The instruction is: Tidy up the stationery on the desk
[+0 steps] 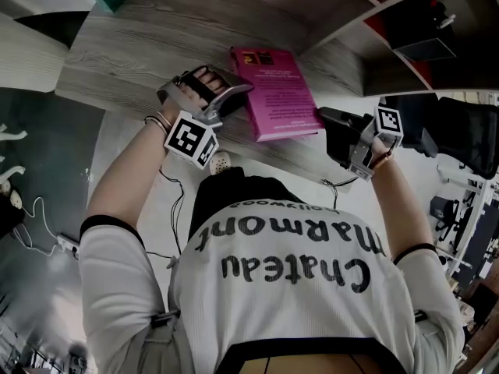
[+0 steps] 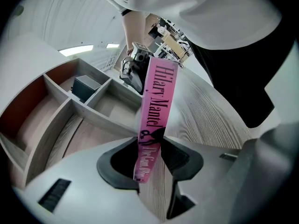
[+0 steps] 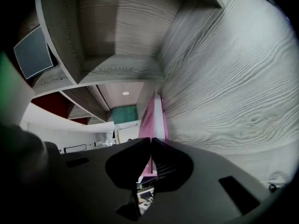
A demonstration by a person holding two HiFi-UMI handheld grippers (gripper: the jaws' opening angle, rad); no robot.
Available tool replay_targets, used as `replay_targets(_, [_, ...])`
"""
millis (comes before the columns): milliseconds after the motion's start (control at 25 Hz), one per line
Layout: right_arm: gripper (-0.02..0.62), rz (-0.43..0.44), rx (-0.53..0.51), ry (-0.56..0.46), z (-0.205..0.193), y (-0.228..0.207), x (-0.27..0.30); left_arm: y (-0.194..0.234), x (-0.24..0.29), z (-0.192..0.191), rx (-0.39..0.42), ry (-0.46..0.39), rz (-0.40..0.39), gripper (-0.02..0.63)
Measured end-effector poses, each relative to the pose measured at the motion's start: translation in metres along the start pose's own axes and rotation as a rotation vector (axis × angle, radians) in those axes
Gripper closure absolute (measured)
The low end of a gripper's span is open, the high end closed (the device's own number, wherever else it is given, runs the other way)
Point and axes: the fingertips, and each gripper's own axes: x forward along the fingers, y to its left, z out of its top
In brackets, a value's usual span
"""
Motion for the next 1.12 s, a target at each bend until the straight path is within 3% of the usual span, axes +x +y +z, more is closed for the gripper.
replay_targets(560, [0.552, 0.047, -0.023, -0.062, 0.007, 0.009, 0.0, 0.016, -0.022, 0.015, -0.028, -0.04, -0.02, 0.454])
replay_targets(720, [0.501, 0.068, -0.044, -0.121, 0.019, 0.015, -0.003, 0.015, -0.023, 0.015, -0.063, -0.045, -0.041, 0.454])
replay_targets(960, [0.488, 0.074, -0.148, -0.22, 0.024, 0.036, -0.012, 0.013, -0.04, 0.014, -0.235, -0.034, 0.003, 0.454])
replay_targets(1120, [0.492, 0.128, -0.227, -0.265, 0.034, 0.059, -0.031, 0.024, -0.036, 0.017, -0.427, -0.007, 0.079, 0.454])
